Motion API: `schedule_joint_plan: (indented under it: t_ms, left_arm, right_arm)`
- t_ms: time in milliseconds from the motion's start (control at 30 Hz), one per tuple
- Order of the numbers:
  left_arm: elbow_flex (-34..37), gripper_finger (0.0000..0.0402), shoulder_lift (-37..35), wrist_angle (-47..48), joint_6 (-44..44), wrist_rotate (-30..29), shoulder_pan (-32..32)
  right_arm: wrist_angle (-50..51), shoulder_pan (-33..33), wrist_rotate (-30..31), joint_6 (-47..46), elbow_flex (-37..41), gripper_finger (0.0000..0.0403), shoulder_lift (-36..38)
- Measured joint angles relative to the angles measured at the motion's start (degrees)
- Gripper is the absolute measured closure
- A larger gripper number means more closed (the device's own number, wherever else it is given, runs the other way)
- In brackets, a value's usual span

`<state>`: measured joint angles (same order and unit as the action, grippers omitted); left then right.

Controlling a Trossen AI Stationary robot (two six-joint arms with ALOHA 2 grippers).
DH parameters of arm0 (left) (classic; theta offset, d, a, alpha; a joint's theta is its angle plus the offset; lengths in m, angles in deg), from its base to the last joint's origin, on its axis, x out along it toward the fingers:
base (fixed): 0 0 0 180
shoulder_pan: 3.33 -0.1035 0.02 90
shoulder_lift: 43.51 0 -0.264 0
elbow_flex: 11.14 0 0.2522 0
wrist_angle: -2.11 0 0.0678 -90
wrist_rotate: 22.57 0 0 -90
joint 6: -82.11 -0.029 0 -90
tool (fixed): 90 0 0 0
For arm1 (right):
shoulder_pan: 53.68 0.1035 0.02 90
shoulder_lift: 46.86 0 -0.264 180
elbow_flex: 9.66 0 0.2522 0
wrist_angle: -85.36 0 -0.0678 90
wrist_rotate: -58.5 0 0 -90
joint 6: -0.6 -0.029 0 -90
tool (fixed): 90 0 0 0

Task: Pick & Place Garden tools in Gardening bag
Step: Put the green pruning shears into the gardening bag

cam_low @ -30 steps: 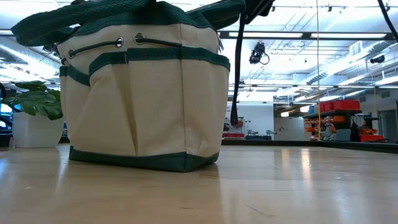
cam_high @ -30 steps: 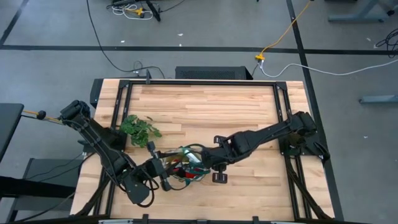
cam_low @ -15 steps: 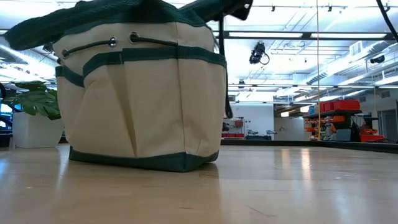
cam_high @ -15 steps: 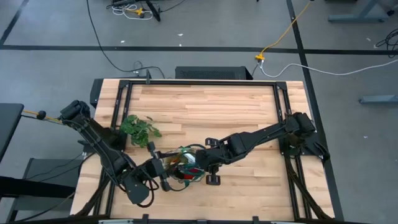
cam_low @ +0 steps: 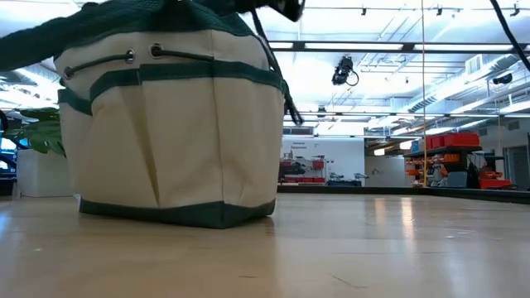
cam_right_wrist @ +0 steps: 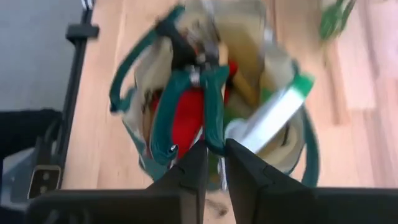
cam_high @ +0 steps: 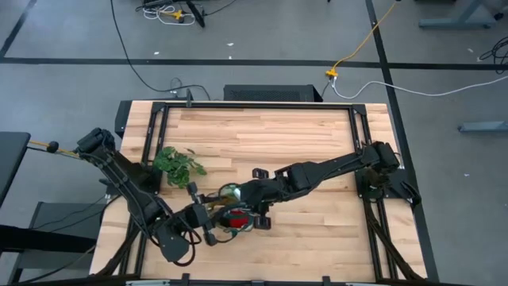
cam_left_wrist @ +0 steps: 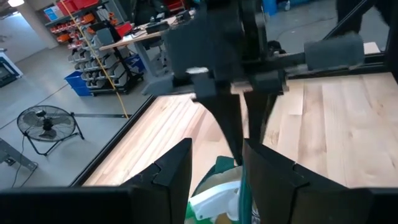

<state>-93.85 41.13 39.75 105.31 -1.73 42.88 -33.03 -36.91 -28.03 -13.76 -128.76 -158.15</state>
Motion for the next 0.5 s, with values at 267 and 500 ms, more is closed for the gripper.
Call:
schedule_joint_plan:
  t_ms: [267,500]
  left_arm:
    - [0.0,0.025,0.0,0.02,0.0,0.02,0.0]
    - [0.0,0.025,0.0,0.02,0.01,0.02,0.0]
  right_arm:
    - [-4.61,-0.23,0.27,1.8,0.89,0.0348,0.03]
    - [-2.59,-1.59,1.77,1.56,1.53,0.0348,-0.04]
